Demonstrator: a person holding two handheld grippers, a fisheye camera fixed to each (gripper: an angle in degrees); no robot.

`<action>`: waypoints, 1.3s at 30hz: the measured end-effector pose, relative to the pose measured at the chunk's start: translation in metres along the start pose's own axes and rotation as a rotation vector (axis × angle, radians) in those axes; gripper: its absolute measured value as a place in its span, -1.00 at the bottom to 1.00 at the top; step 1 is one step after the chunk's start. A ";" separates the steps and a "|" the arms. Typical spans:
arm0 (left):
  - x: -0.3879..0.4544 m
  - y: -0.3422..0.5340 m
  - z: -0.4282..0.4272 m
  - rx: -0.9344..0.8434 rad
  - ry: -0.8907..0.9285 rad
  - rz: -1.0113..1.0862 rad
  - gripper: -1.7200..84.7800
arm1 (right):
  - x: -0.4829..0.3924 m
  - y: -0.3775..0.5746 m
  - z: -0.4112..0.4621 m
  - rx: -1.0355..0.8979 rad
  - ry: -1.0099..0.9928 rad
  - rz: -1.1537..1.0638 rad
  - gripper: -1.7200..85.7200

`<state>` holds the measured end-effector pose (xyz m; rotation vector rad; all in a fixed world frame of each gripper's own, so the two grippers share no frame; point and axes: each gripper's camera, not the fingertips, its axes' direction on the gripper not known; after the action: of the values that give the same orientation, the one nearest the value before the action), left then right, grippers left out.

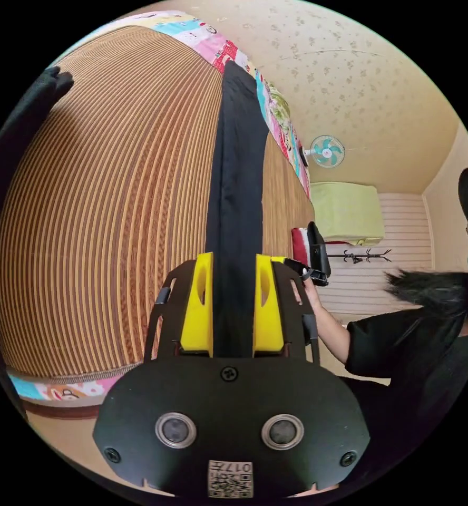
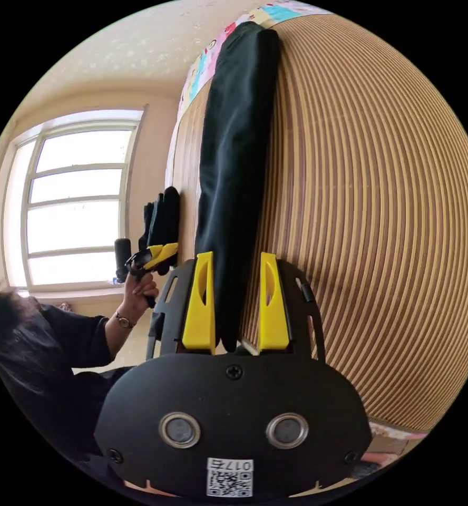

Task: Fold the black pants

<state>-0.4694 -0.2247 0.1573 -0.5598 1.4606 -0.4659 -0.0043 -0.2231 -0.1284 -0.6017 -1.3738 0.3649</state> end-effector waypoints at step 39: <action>0.326 -0.106 -0.043 0.100 0.251 0.590 -0.84 | -0.293 -0.020 -0.162 0.261 0.091 -0.614 -0.94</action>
<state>-0.4875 -0.5103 -0.0362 0.0263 1.7424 -0.1395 0.1007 -0.4376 -0.3638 0.0320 -1.3242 0.0159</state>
